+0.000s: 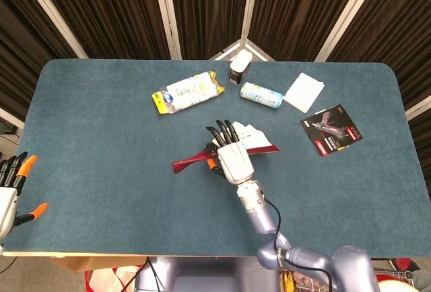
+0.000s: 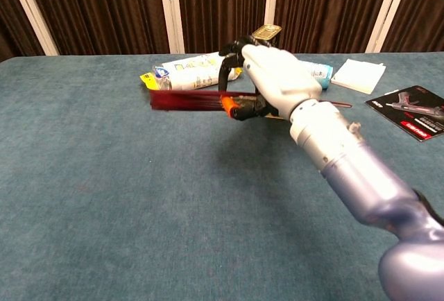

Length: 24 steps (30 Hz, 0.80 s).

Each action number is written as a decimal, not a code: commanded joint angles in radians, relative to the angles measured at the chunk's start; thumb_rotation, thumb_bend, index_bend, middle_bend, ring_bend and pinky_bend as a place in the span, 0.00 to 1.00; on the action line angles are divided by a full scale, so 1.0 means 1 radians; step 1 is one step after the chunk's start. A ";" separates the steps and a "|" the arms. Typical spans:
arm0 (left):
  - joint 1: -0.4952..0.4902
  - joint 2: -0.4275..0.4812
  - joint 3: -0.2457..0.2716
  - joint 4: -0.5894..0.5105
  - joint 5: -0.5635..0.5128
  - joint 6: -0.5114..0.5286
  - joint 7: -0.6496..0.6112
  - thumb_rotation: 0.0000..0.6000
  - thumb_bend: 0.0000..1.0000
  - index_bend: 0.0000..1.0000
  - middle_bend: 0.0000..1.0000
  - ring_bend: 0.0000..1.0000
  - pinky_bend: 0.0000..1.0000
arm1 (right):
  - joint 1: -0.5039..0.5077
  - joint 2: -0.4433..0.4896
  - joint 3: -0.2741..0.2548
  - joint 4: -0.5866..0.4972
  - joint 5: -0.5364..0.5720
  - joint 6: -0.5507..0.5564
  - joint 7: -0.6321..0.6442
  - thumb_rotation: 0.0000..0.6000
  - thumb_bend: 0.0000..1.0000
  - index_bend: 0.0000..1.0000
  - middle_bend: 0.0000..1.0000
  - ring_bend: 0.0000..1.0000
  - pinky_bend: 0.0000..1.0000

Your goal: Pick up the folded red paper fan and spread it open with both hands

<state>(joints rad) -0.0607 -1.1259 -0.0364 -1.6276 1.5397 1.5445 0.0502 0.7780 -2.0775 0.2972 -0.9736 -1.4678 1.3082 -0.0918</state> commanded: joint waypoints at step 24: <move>-0.166 -0.011 -0.134 -0.185 -0.037 -0.113 0.106 1.00 0.07 0.10 0.00 0.00 0.00 | 0.070 0.256 0.165 -0.335 0.067 -0.048 -0.206 1.00 0.73 0.68 0.21 0.04 0.00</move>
<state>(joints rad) -0.2123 -1.1292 -0.1580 -1.7991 1.5101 1.4435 0.1458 0.8442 -1.8309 0.4544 -1.2985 -1.4077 1.2632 -0.2881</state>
